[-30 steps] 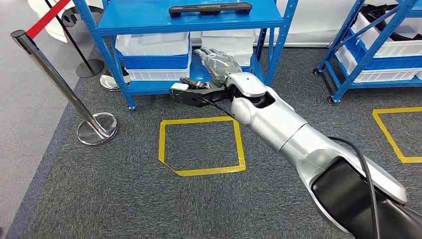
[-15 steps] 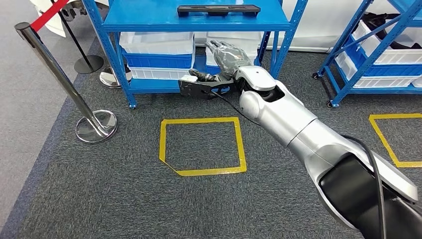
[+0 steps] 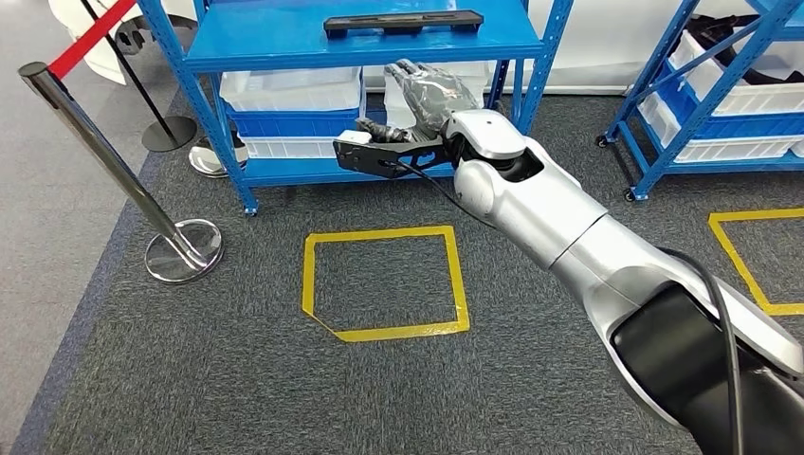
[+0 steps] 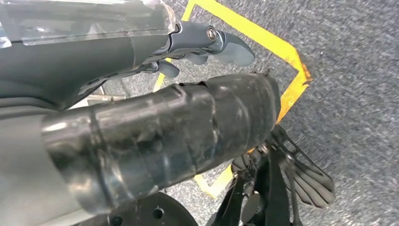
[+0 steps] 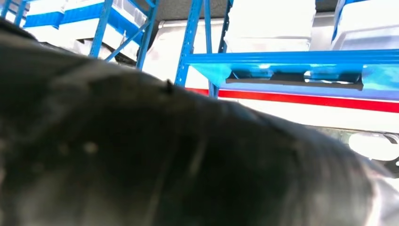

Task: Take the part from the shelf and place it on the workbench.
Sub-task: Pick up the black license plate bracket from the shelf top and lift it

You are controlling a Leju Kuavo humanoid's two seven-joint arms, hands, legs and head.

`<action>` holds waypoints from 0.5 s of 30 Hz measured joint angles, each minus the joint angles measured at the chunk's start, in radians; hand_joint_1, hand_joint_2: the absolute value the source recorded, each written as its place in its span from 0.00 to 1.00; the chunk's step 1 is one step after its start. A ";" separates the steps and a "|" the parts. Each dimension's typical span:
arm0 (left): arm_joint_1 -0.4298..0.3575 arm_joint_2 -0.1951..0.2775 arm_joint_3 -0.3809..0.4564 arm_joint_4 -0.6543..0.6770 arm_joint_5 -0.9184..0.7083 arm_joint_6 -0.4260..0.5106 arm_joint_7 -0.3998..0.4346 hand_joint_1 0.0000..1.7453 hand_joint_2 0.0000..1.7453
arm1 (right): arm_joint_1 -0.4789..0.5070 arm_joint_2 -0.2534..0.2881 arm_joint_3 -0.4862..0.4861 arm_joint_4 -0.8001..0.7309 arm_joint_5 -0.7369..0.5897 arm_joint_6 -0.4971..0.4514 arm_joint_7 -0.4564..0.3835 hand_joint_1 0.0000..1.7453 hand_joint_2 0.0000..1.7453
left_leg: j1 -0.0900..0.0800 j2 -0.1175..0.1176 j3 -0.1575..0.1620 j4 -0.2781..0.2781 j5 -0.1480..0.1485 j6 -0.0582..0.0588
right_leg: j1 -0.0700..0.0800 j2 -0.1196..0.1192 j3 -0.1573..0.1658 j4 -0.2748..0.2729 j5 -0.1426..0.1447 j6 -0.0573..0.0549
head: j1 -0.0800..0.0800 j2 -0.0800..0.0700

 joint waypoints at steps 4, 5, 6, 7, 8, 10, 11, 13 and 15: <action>0.002 0.002 0.000 0.000 0.001 -0.006 0.001 0.00 0.00 | -0.005 0.002 0.000 0.000 0.000 0.001 0.000 0.00 0.00 | -0.003 0.000 0.089 -0.192 0.069 0.014 | 0.004 0.002 0.017 0.011 -0.029 0.022 | 0.001 0.000; 0.001 0.002 0.000 0.000 0.001 -0.007 0.001 0.00 0.00 | -0.006 0.002 0.000 0.000 0.000 0.002 0.000 0.00 0.00 | -0.004 -0.001 0.094 -0.199 0.062 0.022 | 0.006 0.002 0.018 0.012 -0.030 0.027 | 0.001 0.000; -0.001 0.002 0.000 0.000 0.001 -0.008 0.001 0.00 0.00 | -0.007 0.003 0.000 0.000 0.000 0.002 0.000 0.00 0.00 | -0.003 -0.002 0.098 -0.200 0.059 0.029 | 0.006 0.002 0.019 0.012 -0.030 0.030 | 0.002 0.000; 0.000 0.002 0.000 0.000 0.001 -0.008 0.001 0.00 0.00 | -0.008 0.004 0.000 -0.001 0.001 0.003 0.000 0.00 0.00 | -0.002 -0.002 0.104 -0.205 0.056 0.035 | 0.005 0.002 0.018 0.022 -0.031 0.033 | 0.002 0.000; 0.001 0.002 0.000 0.000 0.001 -0.008 0.001 0.00 0.00 | -0.010 0.004 0.000 -0.001 0.001 0.003 0.000 0.00 0.00 | -0.001 -0.003 0.113 -0.209 0.053 0.041 | 0.003 0.001 0.006 0.046 -0.036 0.037 | 0.002 0.000; 0.003 0.002 0.000 0.000 0.001 -0.008 0.001 0.00 0.00 | -0.013 0.004 0.000 -0.001 0.002 0.003 0.000 0.00 0.00 | 0.000 -0.003 0.128 -0.215 0.044 0.052 | 0.000 0.001 -0.053 0.148 -0.065 0.044 | 0.003 0.000; 0.003 0.002 0.000 0.000 0.001 -0.008 0.001 0.00 0.00 | -0.012 0.004 0.000 -0.001 0.003 0.004 0.000 0.00 0.00 | 0.000 -0.003 0.134 -0.215 0.038 0.055 | -0.001 0.001 -0.097 0.212 -0.086 0.047 | 0.003 0.000; 0.003 0.002 0.000 0.000 0.001 -0.008 0.001 0.00 0.00 | -0.008 0.004 0.000 -0.001 0.003 0.005 0.000 0.00 0.00 | -0.001 -0.005 0.150 -0.215 0.023 0.058 | -0.001 0.001 -0.167 0.288 -0.103 0.049 | 0.003 0.000; 0.004 0.002 0.000 0.000 0.001 -0.008 0.001 0.00 0.00 | -0.006 0.003 0.000 0.000 0.003 0.005 0.000 0.00 0.00 | -0.004 -0.007 0.176 -0.215 0.004 0.057 | 0.001 0.002 -0.174 0.233 -0.043 0.042 | 0.003 0.000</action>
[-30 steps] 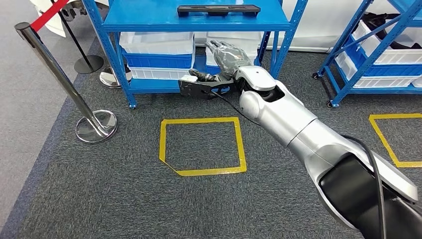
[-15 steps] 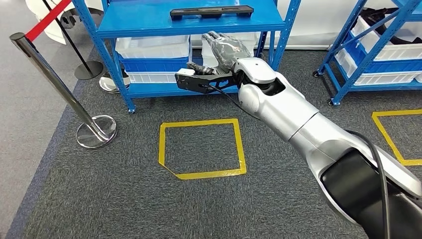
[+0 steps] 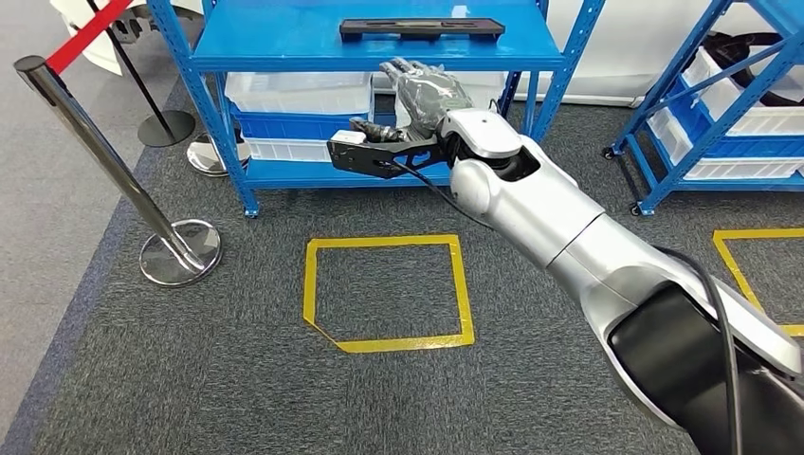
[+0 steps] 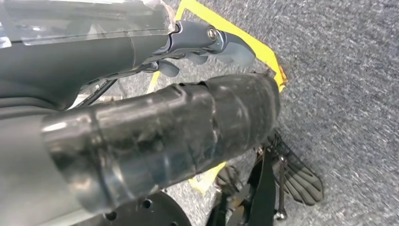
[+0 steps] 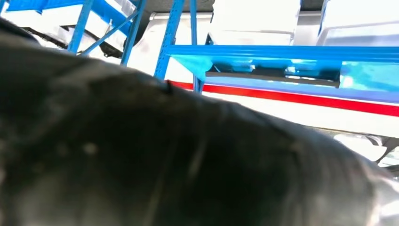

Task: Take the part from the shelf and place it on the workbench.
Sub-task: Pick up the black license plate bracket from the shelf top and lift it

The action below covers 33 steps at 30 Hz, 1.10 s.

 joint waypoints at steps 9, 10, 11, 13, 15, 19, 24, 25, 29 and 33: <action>-0.003 -0.005 0.001 0.002 -0.011 0.015 0.010 0.00 0.00 | -0.008 -0.008 0.000 0.003 0.001 0.002 0.000 0.00 0.00 | -0.001 0.002 0.025 0.065 -0.038 -0.034 | 0.009 -0.001 0.116 -0.250 0.121 -0.050 | -0.005 0.000; -0.003 -0.005 0.001 0.002 -0.013 0.017 0.010 0.00 0.00 | -0.010 -0.009 0.000 0.004 0.001 0.002 0.000 0.00 0.00 | 0.000 0.002 -0.010 0.121 -0.052 -0.037 | 0.007 -0.001 0.125 -0.256 0.117 -0.053 | -0.005 0.000; -0.003 -0.005 0.001 0.002 -0.014 0.019 0.010 0.00 0.00 | -0.010 -0.009 0.000 0.006 0.001 0.002 0.000 0.00 0.00 | 0.001 0.002 -0.051 0.181 -0.074 -0.042 | 0.006 0.000 0.131 -0.258 0.112 -0.056 | -0.006 0.000; -0.003 -0.005 0.001 0.002 -0.017 0.021 0.010 0.00 0.00 | -0.007 -0.009 0.000 0.008 0.002 0.003 -0.001 0.00 0.00 | 0.004 0.003 -0.126 0.263 -0.108 -0.051 | 0.005 0.002 0.143 -0.257 0.099 -0.057 | -0.006 0.000; -0.002 -0.004 0.001 0.002 -0.021 0.023 0.010 0.00 0.00 | -0.005 -0.010 0.000 0.011 0.002 0.002 -0.001 0.00 0.00 | 0.006 0.003 -0.145 0.228 -0.062 -0.056 | 0.003 0.004 0.159 -0.253 0.082 -0.052 | -0.006 0.000; 0.002 0.000 0.000 0.002 -0.024 0.021 0.007 0.00 0.00 | -0.005 -0.018 0.000 0.018 0.006 0.003 0.000 0.00 0.00 | 0.003 0.005 -0.096 0.022 0.072 -0.052 | 0.000 0.006 0.175 -0.231 0.046 -0.030 | -0.006 0.000; 0.001 0.000 0.000 0.003 -0.027 0.015 0.001 0.00 0.00 | -0.008 -0.052 -0.002 0.034 0.015 0.004 0.010 0.00 0.00 | 0.006 0.003 -0.086 0.013 0.065 -0.016 | 0.003 0.003 0.156 -0.184 0.002 -0.005 | -0.004 0.000; 0.001 0.000 0.000 0.003 -0.027 0.014 0.000 0.00 0.00 | -0.010 -0.060 -0.004 0.038 0.015 0.004 0.012 0.00 0.00 | 0.007 0.003 -0.082 0.012 0.063 -0.011 | 0.001 0.003 0.134 -0.137 -0.021 0.000 | -0.004 0.000; -0.001 0.000 0.000 0.003 -0.027 0.012 -0.002 0.00 0.00 | -0.006 -0.084 -0.005 0.060 0.015 0.005 0.014 0.00 0.00 | 0.003 0.000 -0.066 0.012 0.047 -0.002 | -0.002 0.002 0.000 0.080 -0.078 0.008 | -0.004 0.000; 0.000 -0.001 0.000 0.003 -0.025 0.010 0.002 0.00 0.00 | -0.011 -0.096 -0.006 0.075 0.017 0.005 0.019 0.00 0.00 | -0.003 -0.001 -0.037 0.011 0.027 -0.005 | 0.008 0.003 0.071 -0.134 0.080 -0.020 | -0.005 0.000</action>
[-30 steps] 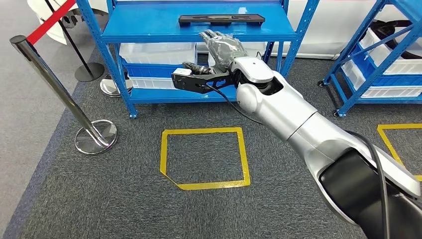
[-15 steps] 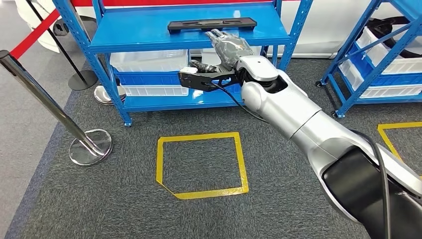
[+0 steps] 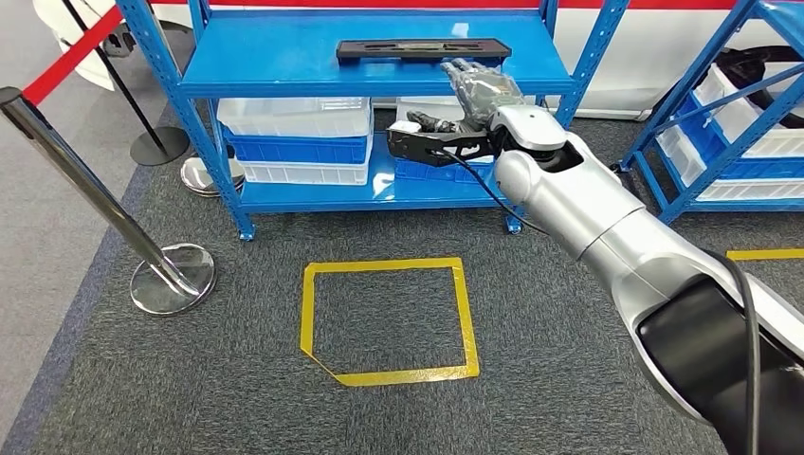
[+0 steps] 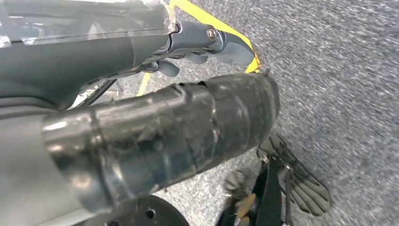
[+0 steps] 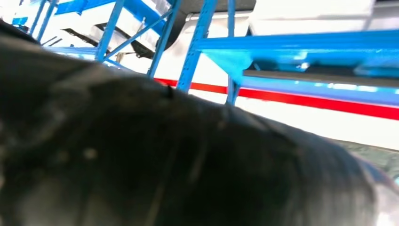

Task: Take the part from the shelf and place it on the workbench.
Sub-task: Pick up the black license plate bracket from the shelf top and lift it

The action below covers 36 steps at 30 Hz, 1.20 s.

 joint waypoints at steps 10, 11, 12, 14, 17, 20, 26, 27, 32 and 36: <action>-0.004 -0.002 0.000 0.002 0.009 0.002 0.025 0.00 0.00 | -0.015 0.012 -0.001 0.044 0.016 0.009 -0.012 0.00 0.00 | -0.001 0.006 -0.127 0.239 -0.102 -0.036 | -0.004 -0.006 0.087 -0.117 -0.007 -0.030 | -0.002 0.000; -0.004 -0.002 0.000 0.002 0.010 0.002 0.025 0.00 0.00 | -0.013 0.017 -0.001 0.048 0.016 0.010 -0.013 0.00 0.00 | -0.001 0.006 -0.151 0.269 -0.099 -0.037 | -0.003 -0.004 0.094 -0.116 -0.014 -0.030 | -0.002 0.000; -0.004 -0.002 0.000 0.002 0.010 0.002 0.024 0.00 0.00 | -0.012 0.020 -0.001 0.051 0.016 0.011 -0.015 0.00 0.00 | -0.001 0.006 -0.158 0.262 -0.076 -0.037 | -0.002 -0.003 0.101 -0.114 -0.021 -0.029 | -0.002 0.000; -0.004 -0.001 0.001 0.002 0.012 0.001 0.023 0.00 0.00 | -0.011 0.024 -0.001 0.055 0.016 0.011 -0.016 0.00 0.00 | -0.001 0.006 -0.119 0.146 0.008 -0.031 | -0.002 -0.003 0.119 -0.108 -0.040 -0.025 | -0.002 0.000; -0.003 0.000 0.001 0.002 0.014 -0.004 0.024 0.00 0.00 | -0.014 0.026 -0.001 0.061 0.016 0.012 -0.019 0.00 0.00 | -0.007 0.005 -0.059 0.011 0.051 -0.017 | 0.003 -0.003 0.127 -0.099 -0.063 -0.012 | -0.002 0.000; -0.004 0.000 0.001 0.002 0.016 -0.007 0.024 0.00 0.00 | -0.014 0.030 -0.001 0.063 0.016 0.013 -0.022 0.00 0.00 | -0.006 0.003 -0.043 -0.006 0.035 -0.004 | 0.003 -0.001 0.129 -0.094 -0.069 0.001 | -0.001 0.000; -0.002 0.000 0.002 0.002 0.019 -0.013 0.026 0.00 0.00 | -0.014 0.031 -0.001 0.071 0.016 0.019 -0.025 0.00 0.00 | 0.000 0.000 0.007 -0.020 0.004 0.010 | -0.009 -0.003 -0.044 0.166 -0.142 0.025 | 0.002 0.000; -0.002 0.000 0.002 0.002 0.019 -0.016 0.026 0.00 0.00 | -0.011 0.031 -0.001 0.073 0.016 0.020 -0.026 0.00 0.00 | 0.000 -0.001 0.019 -0.020 -0.006 0.010 | -0.010 -0.003 -0.064 0.170 -0.131 0.024 | 0.002 0.000; 0.001 -0.002 0.003 0.003 0.016 -0.028 0.029 0.00 0.00 | -0.011 0.032 -0.001 0.080 0.018 0.023 -0.028 0.00 0.00 | -0.001 -0.007 0.084 -0.025 -0.057 -0.007 | 0.005 -0.003 -0.017 -0.071 0.058 -0.001 | 0.001 0.000; -0.006 -0.003 0.003 0.003 0.016 -0.029 0.030 0.00 0.00 | -0.019 0.037 -0.001 0.081 0.019 0.024 -0.029 0.00 0.00 | -0.001 -0.002 0.090 0.003 -0.064 -0.025 | 0.006 -0.003 0.019 -0.106 0.046 -0.022 | 0.002 0.000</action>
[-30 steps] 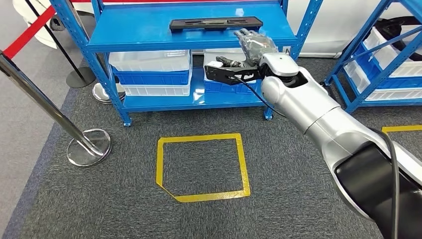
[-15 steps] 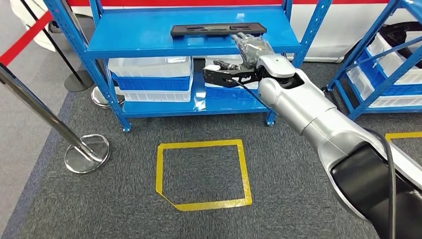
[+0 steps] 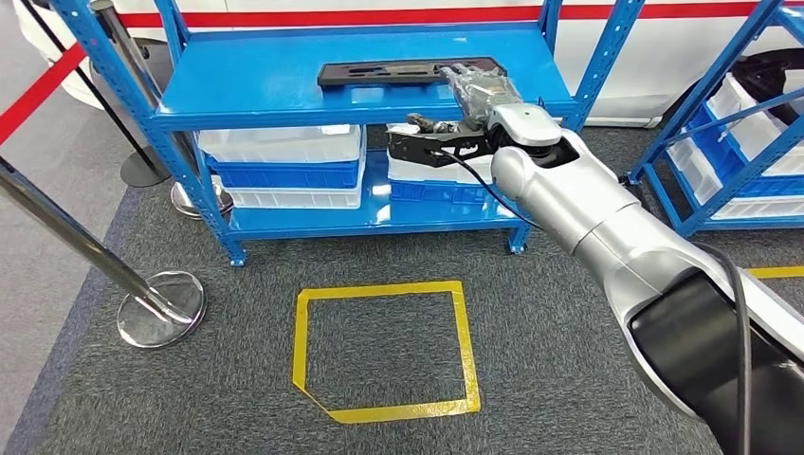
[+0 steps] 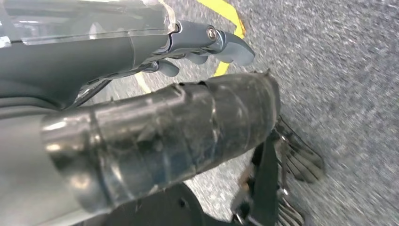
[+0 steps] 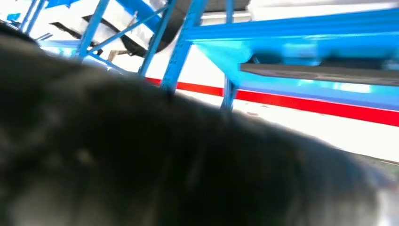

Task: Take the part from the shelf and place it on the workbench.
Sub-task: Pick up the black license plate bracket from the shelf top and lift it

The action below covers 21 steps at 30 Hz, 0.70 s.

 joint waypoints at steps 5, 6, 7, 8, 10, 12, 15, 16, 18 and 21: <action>0.001 0.000 0.000 0.000 0.000 0.000 0.000 0.00 0.00 | -0.006 0.007 0.000 0.001 0.001 0.001 -0.002 0.00 0.00 | 0.002 0.004 -0.176 0.252 -0.077 -0.017 | -0.003 0.004 0.052 -0.010 -0.031 -0.016 | -0.002 0.000; 0.001 0.000 0.000 0.000 -0.001 0.001 0.000 0.00 0.00 | -0.004 0.007 0.000 0.002 0.001 0.001 -0.002 0.00 0.00 | 0.002 0.004 -0.201 0.257 -0.086 -0.017 | -0.002 0.005 0.063 -0.010 -0.040 -0.015 | -0.002 0.000; 0.001 0.000 0.000 0.000 -0.003 0.003 0.000 0.00 0.00 | -0.003 0.007 0.000 0.002 0.002 0.001 -0.002 0.00 0.00 | 0.002 0.004 -0.209 0.229 -0.071 -0.015 | 0.000 0.006 0.075 -0.009 -0.050 -0.015 | -0.002 0.000; 0.003 0.001 0.000 0.000 -0.005 0.005 -0.001 0.00 0.00 | -0.004 0.007 0.000 0.002 0.003 0.002 -0.002 0.00 0.00 | 0.000 0.004 -0.203 0.172 -0.026 -0.011 | 0.001 0.006 0.088 -0.009 -0.060 -0.014 | -0.002 0.000; 0.007 0.004 0.000 0.000 -0.009 0.009 -0.001 0.00 0.00 | -0.004 0.007 0.000 0.003 0.006 0.003 -0.003 0.00 0.00 | -0.006 0.004 -0.180 0.041 0.090 0.004 | 0.003 0.008 0.106 -0.005 -0.081 -0.010 | -0.002 0.000; 0.008 0.007 0.000 0.000 -0.011 0.010 -0.002 0.00 0.00 | -0.004 0.007 0.000 0.005 0.008 0.005 -0.004 0.00 0.00 | -0.012 0.004 -0.169 -0.016 0.145 0.016 | 0.004 0.010 0.109 0.001 -0.097 0.000 | -0.001 0.000; 0.006 0.006 0.000 0.000 -0.012 0.011 -0.002 0.00 0.00 | -0.007 0.007 0.000 0.004 0.010 0.006 -0.005 0.00 0.00 | -0.008 0.005 -0.158 -0.025 0.147 0.027 | 0.004 0.010 0.109 0.005 -0.114 0.018 | -0.001 0.000; 0.005 0.006 0.000 0.000 -0.012 0.011 -0.002 0.00 0.00 | -0.010 0.006 0.000 0.004 0.011 0.005 -0.005 0.00 0.00 | -0.005 0.006 -0.152 -0.031 0.146 0.031 | 0.003 0.009 0.100 0.026 -0.128 0.024 | 0.000 0.000; 0.004 0.005 0.000 0.000 -0.012 0.011 -0.002 0.00 0.00 | -0.014 0.004 0.000 0.004 0.011 0.005 -0.005 0.00 0.00 | -0.001 0.007 -0.141 -0.038 0.141 0.036 | -0.004 0.007 0.045 0.129 -0.174 0.039 | 0.002 0.000; 0.002 0.005 0.000 0.000 -0.012 0.011 -0.002 0.00 0.00 | -0.006 0.001 0.000 0.006 0.011 0.005 -0.005 0.00 0.00 | 0.002 0.006 -0.129 -0.036 0.126 0.035 | -0.022 0.005 -0.059 0.281 -0.200 0.055 | 0.002 0.000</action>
